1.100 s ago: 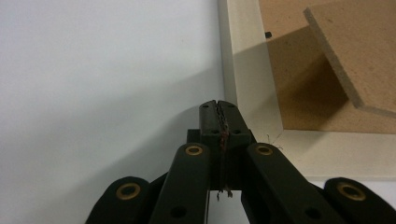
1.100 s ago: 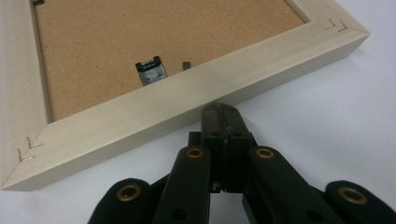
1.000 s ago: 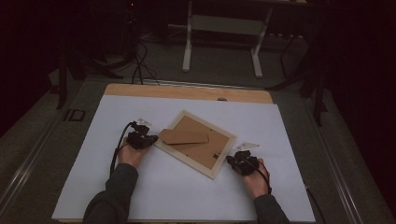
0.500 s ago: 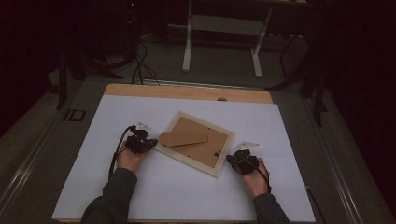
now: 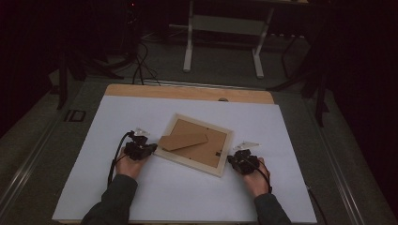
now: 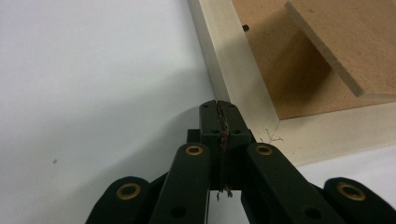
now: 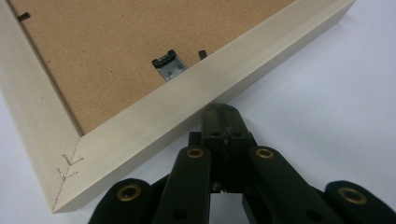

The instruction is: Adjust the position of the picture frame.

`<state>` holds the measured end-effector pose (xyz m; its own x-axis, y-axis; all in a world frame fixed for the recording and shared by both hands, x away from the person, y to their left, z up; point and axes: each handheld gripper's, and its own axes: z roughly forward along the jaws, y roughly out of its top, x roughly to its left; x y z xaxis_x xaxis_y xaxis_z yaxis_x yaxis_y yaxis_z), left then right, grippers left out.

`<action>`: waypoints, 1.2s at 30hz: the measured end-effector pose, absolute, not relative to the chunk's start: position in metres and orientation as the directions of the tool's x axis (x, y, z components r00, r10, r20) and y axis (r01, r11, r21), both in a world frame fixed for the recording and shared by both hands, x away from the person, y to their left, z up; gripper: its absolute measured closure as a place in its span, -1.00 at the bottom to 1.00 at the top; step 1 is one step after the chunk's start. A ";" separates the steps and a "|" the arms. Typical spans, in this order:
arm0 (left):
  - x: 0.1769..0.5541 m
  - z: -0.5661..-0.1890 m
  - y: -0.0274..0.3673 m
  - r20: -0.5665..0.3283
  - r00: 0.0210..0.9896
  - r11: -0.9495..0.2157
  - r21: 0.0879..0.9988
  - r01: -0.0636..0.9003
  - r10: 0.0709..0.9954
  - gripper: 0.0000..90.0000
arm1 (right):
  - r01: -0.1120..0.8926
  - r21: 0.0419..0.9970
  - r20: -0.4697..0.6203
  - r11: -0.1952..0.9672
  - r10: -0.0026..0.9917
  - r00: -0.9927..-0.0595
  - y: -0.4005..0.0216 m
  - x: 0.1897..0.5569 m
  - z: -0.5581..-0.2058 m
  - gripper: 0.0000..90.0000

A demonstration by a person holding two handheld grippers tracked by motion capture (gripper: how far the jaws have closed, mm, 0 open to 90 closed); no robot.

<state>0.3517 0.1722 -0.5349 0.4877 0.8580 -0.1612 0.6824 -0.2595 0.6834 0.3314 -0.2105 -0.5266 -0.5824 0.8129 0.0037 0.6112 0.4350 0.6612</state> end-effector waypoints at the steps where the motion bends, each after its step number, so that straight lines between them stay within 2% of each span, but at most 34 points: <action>1: 0.350 -0.535 0.172 -0.164 0.482 -0.253 0.683 0.685 0.861 1.00 | 0.611 0.661 0.004 0.435 0.813 -0.582 -0.210 0.331 -0.527 1.00; 19: 0.319 -0.537 0.170 -0.146 0.458 -0.237 0.698 0.676 0.877 1.00 | 0.623 0.655 0.000 0.427 0.825 -0.566 -0.206 0.342 -0.526 1.00; 28: 0.306 -0.537 0.166 -0.132 0.464 -0.248 0.702 0.667 0.876 1.00 | 0.626 0.636 0.005 0.451 0.809 -0.588 -0.209 0.336 -0.524 1.00; 36: 0.301 -0.538 0.169 -0.177 0.462 -0.217 0.703 0.677 0.869 1.00 | 0.626 0.639 0.015 0.447 0.806 -0.591 -0.211 0.331 -0.524 1.00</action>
<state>0.3007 0.1691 -0.5383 0.4621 0.8690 -0.1768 0.6774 -0.2173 0.7028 0.3308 -0.2111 -0.5242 -0.5912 0.8064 0.0149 0.6259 0.4471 0.6390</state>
